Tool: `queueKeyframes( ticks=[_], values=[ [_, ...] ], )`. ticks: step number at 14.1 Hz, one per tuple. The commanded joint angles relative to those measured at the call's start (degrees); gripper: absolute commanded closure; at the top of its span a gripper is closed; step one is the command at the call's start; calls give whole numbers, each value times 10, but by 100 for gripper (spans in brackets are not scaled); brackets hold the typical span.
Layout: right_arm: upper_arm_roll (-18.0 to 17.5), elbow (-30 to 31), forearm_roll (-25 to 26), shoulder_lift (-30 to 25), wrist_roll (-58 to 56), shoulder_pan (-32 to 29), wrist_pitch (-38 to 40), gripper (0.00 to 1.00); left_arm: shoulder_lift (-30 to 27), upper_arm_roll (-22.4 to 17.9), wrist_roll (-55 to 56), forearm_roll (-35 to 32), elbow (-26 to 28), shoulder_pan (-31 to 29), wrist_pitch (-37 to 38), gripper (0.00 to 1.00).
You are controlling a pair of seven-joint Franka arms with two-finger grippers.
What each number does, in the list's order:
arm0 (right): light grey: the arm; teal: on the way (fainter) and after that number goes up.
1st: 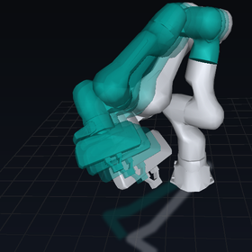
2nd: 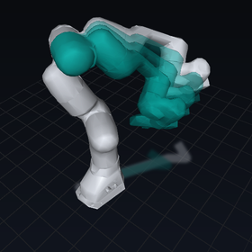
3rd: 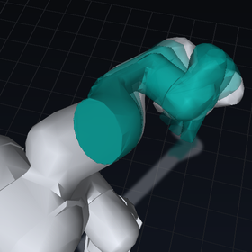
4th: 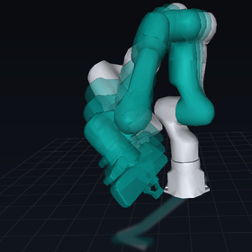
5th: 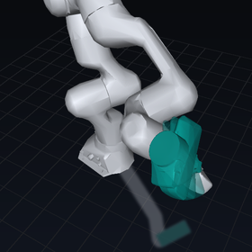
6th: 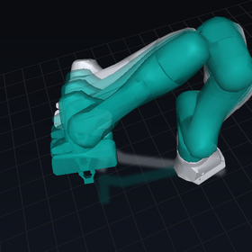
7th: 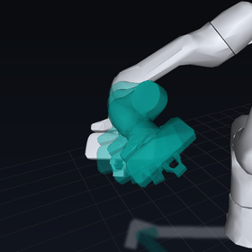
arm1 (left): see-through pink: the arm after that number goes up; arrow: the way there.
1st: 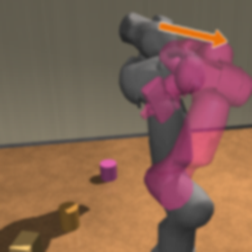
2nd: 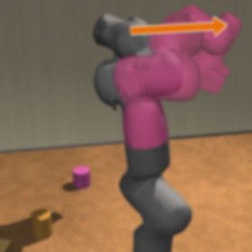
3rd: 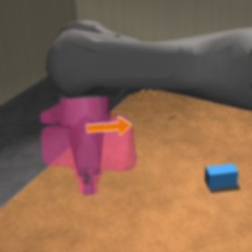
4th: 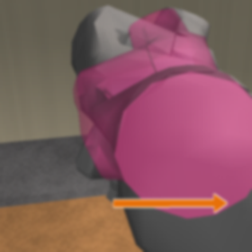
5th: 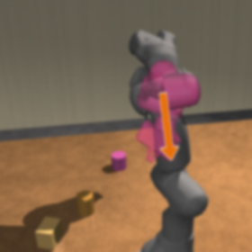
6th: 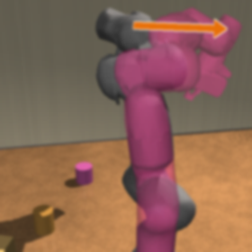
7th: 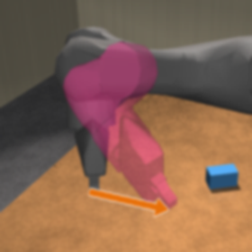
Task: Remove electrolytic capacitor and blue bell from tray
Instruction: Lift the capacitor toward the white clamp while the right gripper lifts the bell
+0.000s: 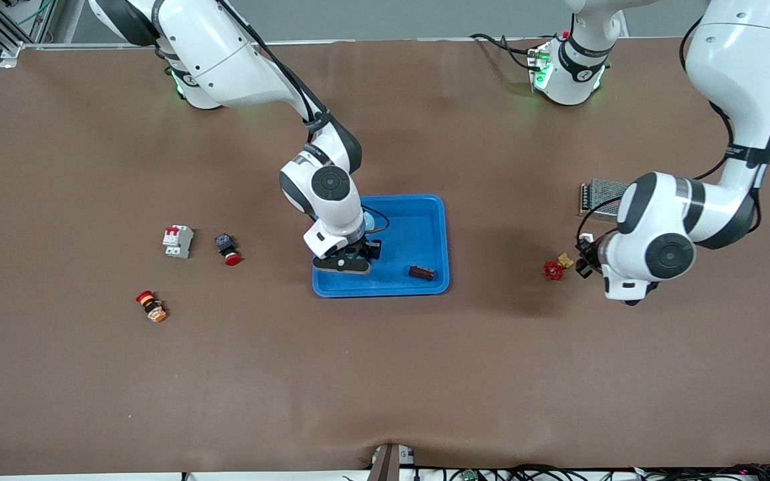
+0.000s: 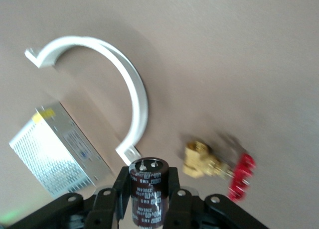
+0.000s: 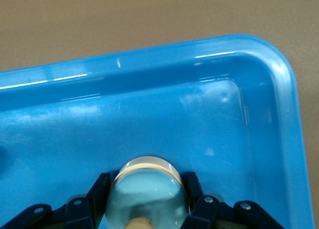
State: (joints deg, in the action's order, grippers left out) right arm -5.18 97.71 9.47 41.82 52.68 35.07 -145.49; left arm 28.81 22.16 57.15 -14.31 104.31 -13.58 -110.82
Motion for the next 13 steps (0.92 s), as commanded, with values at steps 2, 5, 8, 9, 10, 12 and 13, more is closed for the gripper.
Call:
queueKeyframes(
  ticks=[2,5,8,9,10,12,13],
  values=[
    [4,-14,19,3,12,5,7,55,-17,5,-51,-45,54,-43,-47,100],
    [3,-20,19,-12,-5,-2,34,55,-17,5,-59,-91,91,-60,-90,100],
    [3,-37,17,-38,-56,-18,106,55,-22,6,-76,-102,105,-62,-92,100],
    [3,-37,14,-50,-78,-26,117,55,-24,5,-89,-103,107,-62,-92,100],
    [2,-35,13,-62,-106,-36,133,55,-24,5,-100,-104,113,-62,-92,100],
    [0,-34,12,-88,-164,-60,174,55,-24,6,-127,-106,122,-76,-92,100],
    [1,-32,12,-102,-189,-71,192,55,-24,6,-146,-107,127,-86,-92,100]
  ],
)
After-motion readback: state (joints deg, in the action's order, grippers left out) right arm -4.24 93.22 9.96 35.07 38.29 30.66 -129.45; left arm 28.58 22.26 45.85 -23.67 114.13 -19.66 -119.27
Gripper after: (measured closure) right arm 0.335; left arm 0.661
